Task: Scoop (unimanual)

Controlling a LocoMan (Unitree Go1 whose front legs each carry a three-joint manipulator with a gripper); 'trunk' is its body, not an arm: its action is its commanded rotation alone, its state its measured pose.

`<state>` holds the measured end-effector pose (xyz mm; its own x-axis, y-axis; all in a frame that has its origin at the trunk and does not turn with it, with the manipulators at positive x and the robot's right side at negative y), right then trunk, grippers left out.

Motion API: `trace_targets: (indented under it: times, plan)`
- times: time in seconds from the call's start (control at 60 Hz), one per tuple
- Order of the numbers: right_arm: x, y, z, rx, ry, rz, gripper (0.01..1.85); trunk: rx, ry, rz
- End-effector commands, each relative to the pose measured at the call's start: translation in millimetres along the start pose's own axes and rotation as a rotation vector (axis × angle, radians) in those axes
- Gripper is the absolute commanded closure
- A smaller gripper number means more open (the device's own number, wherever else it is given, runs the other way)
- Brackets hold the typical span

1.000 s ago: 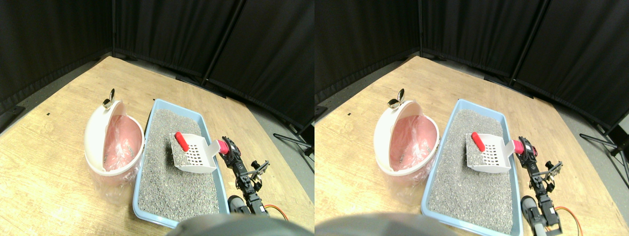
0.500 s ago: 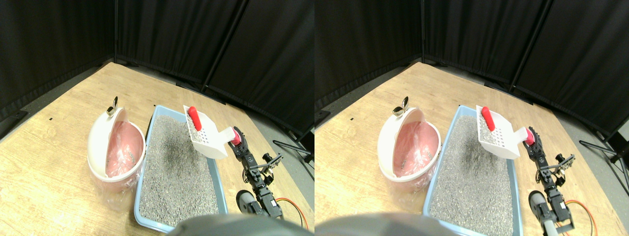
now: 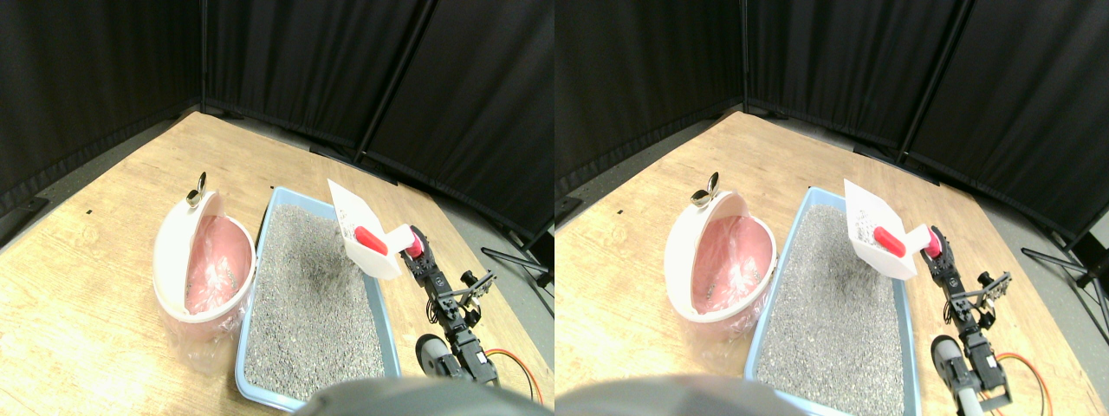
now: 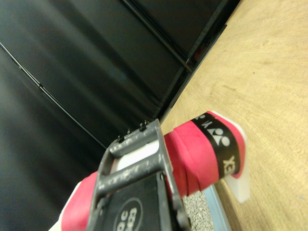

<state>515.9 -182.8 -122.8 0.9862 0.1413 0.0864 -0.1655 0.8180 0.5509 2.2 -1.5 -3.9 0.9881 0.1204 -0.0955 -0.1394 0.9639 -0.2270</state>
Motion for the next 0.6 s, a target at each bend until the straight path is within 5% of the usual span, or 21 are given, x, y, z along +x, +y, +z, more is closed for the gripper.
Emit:
trace_targets:
  times: [0.017,0.367,0.6]
  plan:
    - [-0.8,6.9,1.8,0.003,-0.032,0.035,1.81,-0.012,-0.013,0.009]
    - [2.6,9.4,-3.3,0.148,-0.041,0.037,1.81,-0.015,-0.015,0.016]
    - [4.7,12.0,-2.6,0.105,-0.043,0.055,1.81,-0.018,-0.013,0.019]
